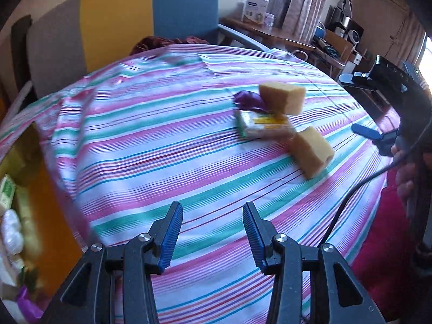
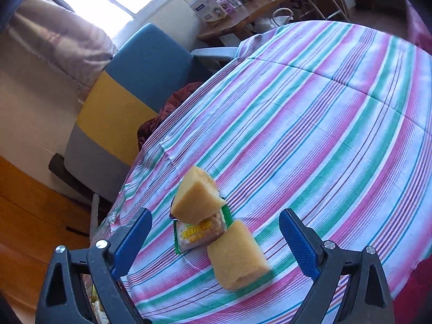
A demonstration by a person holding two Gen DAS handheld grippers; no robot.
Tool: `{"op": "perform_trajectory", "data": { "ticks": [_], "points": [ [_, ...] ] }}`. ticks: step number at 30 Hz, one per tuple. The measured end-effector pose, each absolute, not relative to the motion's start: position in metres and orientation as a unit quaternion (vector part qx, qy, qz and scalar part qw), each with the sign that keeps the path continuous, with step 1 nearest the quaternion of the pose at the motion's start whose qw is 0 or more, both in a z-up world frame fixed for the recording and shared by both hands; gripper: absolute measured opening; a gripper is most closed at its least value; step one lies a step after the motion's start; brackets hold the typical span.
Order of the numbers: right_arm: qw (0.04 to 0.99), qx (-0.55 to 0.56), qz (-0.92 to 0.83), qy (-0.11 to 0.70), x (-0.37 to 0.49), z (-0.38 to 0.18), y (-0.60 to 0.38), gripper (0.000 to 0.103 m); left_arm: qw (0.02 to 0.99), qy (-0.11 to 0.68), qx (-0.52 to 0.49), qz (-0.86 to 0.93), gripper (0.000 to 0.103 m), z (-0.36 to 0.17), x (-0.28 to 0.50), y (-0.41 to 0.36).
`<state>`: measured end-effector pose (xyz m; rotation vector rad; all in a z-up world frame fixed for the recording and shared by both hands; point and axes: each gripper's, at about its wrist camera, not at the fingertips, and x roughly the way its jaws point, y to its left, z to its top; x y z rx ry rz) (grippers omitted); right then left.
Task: Organize objects
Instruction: 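Move both tools back toward the remaining items on the cloth, then grasp the purple packet with the left gripper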
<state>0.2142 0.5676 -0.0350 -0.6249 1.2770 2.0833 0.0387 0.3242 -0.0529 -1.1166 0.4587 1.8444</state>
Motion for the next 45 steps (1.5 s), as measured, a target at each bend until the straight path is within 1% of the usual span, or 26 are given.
{"op": "perform_trajectory", "data": {
  "ticks": [10,11,13,16,20,22,26,30,37,38,40,41,45],
  "points": [
    [0.284,-0.258,0.781,0.493,0.208,-0.043,0.567,0.096,0.463,0.224,-0.443,0.734,0.047,-0.058,0.033,0.381],
    [0.282,-0.260,0.780,0.494,0.207,-0.043,0.567,0.096,0.463,0.225,-0.443,0.734,0.052,-0.059,0.031,0.386],
    [0.276,-0.266,0.779,0.497,0.206,-0.046,0.567,0.096,0.469,0.227,-0.443,0.730,0.057,-0.060,0.026,0.396],
    [0.274,-0.269,0.778,0.497,0.204,-0.048,0.567,0.096,0.465,0.195,-0.465,0.728,0.057,-0.058,0.010,0.407],
    [0.272,-0.268,0.775,0.503,0.204,-0.049,0.567,0.096,0.485,0.173,-0.457,0.725,0.058,-0.044,-0.002,0.426],
    [0.270,-0.266,0.775,0.506,0.204,-0.050,0.567,0.097,0.478,0.169,-0.453,0.733,0.058,-0.041,-0.010,0.436],
    [0.263,-0.271,0.776,0.505,0.200,-0.050,0.566,0.097,0.483,0.193,-0.444,0.729,0.057,-0.041,-0.019,0.464],
    [0.262,-0.272,0.775,0.506,0.199,-0.051,0.565,0.097,0.496,0.239,-0.423,0.720,0.057,-0.046,-0.015,0.495],
    [0.256,-0.278,0.771,0.512,0.196,-0.056,0.566,0.097,0.501,0.264,-0.458,0.685,0.057,-0.078,-0.022,0.534],
    [0.255,-0.279,0.771,0.513,0.196,-0.057,0.566,0.097,0.500,0.264,-0.463,0.682,0.053,-0.083,-0.023,0.537],
    [0.255,-0.281,0.770,0.513,0.195,-0.058,0.567,0.097,0.501,0.257,-0.478,0.674,0.042,-0.091,-0.026,0.540],
    [0.255,-0.282,0.770,0.513,0.194,-0.059,0.567,0.097,0.500,0.244,-0.486,0.674,0.040,-0.094,-0.030,0.538],
    [0.256,-0.284,0.770,0.511,0.193,-0.060,0.569,0.097,0.500,0.207,-0.483,0.689,0.039,-0.089,-0.036,0.515]
  ]
}}
